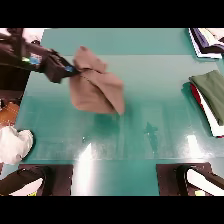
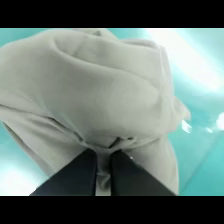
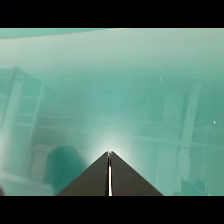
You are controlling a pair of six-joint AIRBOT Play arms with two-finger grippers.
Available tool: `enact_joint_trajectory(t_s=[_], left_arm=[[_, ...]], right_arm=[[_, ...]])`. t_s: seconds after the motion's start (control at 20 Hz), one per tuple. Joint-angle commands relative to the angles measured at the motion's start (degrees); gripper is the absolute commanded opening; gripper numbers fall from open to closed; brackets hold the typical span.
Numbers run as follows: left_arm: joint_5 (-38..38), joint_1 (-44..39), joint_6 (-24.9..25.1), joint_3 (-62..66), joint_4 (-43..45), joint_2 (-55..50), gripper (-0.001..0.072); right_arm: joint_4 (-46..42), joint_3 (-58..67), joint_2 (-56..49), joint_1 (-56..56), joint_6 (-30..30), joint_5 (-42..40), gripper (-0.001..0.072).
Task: Fold the shirts.
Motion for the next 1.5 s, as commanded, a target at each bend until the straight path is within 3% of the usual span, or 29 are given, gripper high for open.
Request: enact_joint_trajectory(t_s=[0.0, 0.15, 0.2, 0.25, 0.3, 0.45, 0.55, 1.0, 1.2, 1.45], left_arm=[[0.5, -7.7, 1.5, 1.0, -0.8, -6.3, 0.0031], [0.5, -8.4, 1.4, 1.0, 2.5, -14.9, 0.0033], [0.2, -8.4, 0.7, 1.0, 6.5, -16.6, 0.0128], [0.0, -8.0, -1.4, 1.0, 10.4, -17.2, 0.0413], [-0.9, -6.8, -4.1, 1.1, 13.2, -17.3, 0.0540], [-6.4, -1.3, -8.9, 1.0, 12.2, -16.6, 0.0539], [-5.7, 1.0, -10.6, -3.1, 7.0, -15.3, 0.0539], [22.5, -2.8, -12.0, -48.9, -11.8, -4.0, 0.0539], [31.5, -2.8, -10.8, -55.2, -16.9, -4.0, 0.0540], [35.9, -2.8, -10.6, -55.6, -17.2, -4.0, 0.0539]], right_arm=[[0.3, 0.6, 0.0, 0.0, 0.0, 1.6, 0.0015], [0.2, 0.6, 0.0, 0.0, 0.0, 4.2, 0.0015], [0.2, 0.6, 0.0, 0.0, 0.0, 4.9, 0.0015], [0.2, 0.6, 0.0, 0.0, 0.0, 5.4, 0.0015], [0.2, 0.6, 0.0, 0.0, 0.0, 5.7, 0.0015], [0.1, 0.6, 0.0, 0.0, 0.0, 5.6, 0.0015], [0.1, 0.5, 0.0, 0.0, 0.0, 5.1, 0.0015], [-0.3, 0.5, 0.0, 0.0, 0.0, 4.5, 0.0015], [-0.2, 0.5, 0.0, 0.0, 0.0, 4.6, 0.0015], [-0.2, 0.5, -0.1, 0.0, 0.0, 4.6, 0.0015]])
